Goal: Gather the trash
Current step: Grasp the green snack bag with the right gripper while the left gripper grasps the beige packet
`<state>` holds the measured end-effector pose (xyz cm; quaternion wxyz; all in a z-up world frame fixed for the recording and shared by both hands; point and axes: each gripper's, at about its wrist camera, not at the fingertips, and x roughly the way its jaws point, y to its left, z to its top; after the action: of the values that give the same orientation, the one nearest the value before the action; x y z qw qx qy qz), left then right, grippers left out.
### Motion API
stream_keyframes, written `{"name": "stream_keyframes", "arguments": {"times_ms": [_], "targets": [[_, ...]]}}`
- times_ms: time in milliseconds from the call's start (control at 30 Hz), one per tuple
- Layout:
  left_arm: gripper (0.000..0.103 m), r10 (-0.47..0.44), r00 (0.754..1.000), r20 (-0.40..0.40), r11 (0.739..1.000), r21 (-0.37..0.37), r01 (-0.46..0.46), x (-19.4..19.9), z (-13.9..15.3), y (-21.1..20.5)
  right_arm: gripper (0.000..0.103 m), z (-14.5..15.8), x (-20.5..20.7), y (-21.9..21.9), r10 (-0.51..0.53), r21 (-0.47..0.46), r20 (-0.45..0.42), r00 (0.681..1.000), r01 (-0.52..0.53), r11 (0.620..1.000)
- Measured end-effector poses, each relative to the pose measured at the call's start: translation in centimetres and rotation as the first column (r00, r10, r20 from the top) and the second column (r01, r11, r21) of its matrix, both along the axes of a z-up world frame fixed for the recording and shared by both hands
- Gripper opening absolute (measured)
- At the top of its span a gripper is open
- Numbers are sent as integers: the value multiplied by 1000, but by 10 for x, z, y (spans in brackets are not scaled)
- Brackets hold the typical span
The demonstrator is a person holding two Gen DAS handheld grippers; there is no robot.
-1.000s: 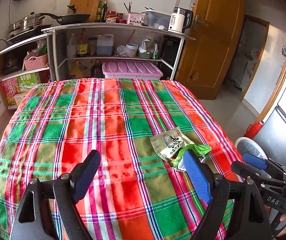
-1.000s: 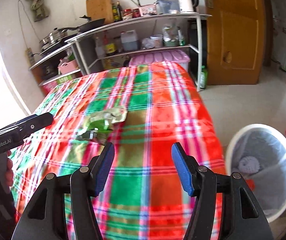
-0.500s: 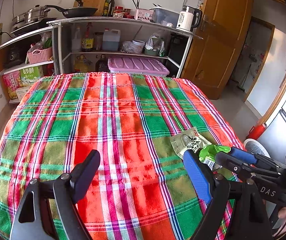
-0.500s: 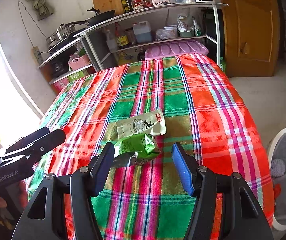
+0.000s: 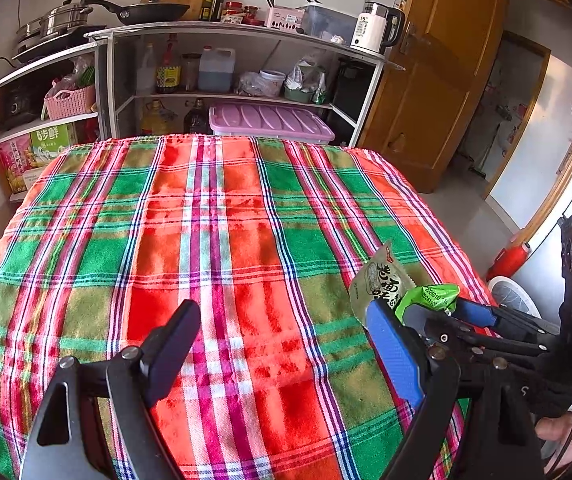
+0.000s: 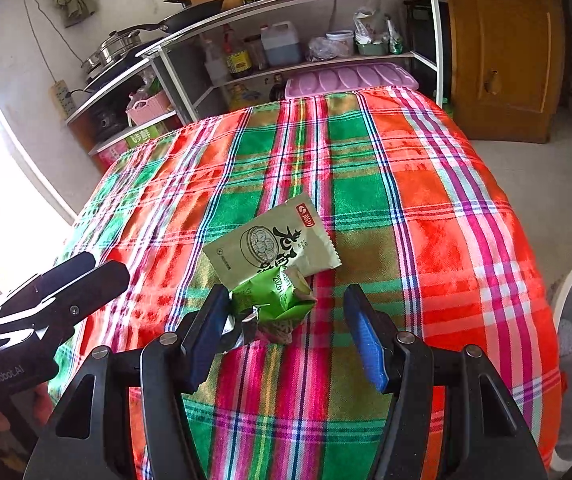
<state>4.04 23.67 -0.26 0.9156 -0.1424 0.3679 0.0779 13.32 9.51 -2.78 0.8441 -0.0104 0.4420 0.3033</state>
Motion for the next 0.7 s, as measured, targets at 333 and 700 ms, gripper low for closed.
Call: {"name": "stream_keyframes", "arguments": {"times_ms": [333, 700], "targets": [[87, -46, 999, -12, 999, -13, 46, 17, -1, -8, 26, 1, -1, -9, 15, 33, -2, 1000, -15, 999], [87, -127, 990, -61, 992, 12, 128, 56, -9, -29, 24, 2, 1, -24, -1, 36, 6, 1000, 1, 999]]}}
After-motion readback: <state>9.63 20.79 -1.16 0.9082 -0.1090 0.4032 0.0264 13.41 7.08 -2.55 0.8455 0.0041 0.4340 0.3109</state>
